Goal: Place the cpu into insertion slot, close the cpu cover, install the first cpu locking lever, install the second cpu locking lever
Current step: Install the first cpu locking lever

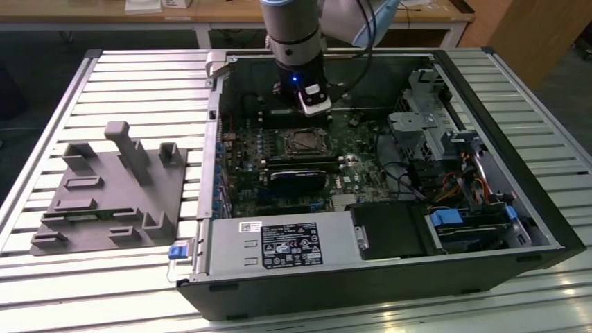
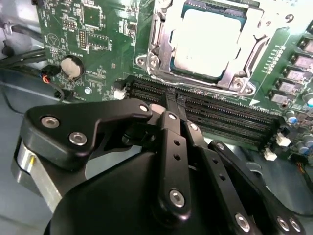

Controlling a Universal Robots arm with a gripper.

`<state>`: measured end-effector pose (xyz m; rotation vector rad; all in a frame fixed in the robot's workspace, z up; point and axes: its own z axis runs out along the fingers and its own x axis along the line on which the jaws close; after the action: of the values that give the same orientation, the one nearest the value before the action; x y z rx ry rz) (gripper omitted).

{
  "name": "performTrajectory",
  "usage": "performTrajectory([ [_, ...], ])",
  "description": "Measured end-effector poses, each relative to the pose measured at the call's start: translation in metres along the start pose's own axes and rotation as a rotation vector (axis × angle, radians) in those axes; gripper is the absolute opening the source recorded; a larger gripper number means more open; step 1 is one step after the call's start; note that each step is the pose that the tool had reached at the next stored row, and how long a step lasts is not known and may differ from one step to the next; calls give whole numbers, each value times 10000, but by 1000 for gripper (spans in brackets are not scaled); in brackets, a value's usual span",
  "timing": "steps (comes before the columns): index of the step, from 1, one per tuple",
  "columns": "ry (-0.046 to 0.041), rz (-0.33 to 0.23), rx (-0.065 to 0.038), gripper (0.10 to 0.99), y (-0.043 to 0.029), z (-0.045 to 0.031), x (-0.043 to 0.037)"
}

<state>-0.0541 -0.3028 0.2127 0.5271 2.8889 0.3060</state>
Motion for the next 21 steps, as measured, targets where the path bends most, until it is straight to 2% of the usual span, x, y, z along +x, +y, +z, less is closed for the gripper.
performTrajectory([
  [2,-23,-13,58,106,1,-1,0],
  [4,-67,-49,217,106,1,-3,0],
  [6,-108,-97,477,106,0,-3,0],
  [9,-156,-175,955,106,-2,-3,-1],
  [15,-166,-267,1532,106,-29,-8,-12],
  [18,-172,-301,1736,106,-58,-14,-23],
  [21,-152,-310,1811,106,-96,-16,-38],
])
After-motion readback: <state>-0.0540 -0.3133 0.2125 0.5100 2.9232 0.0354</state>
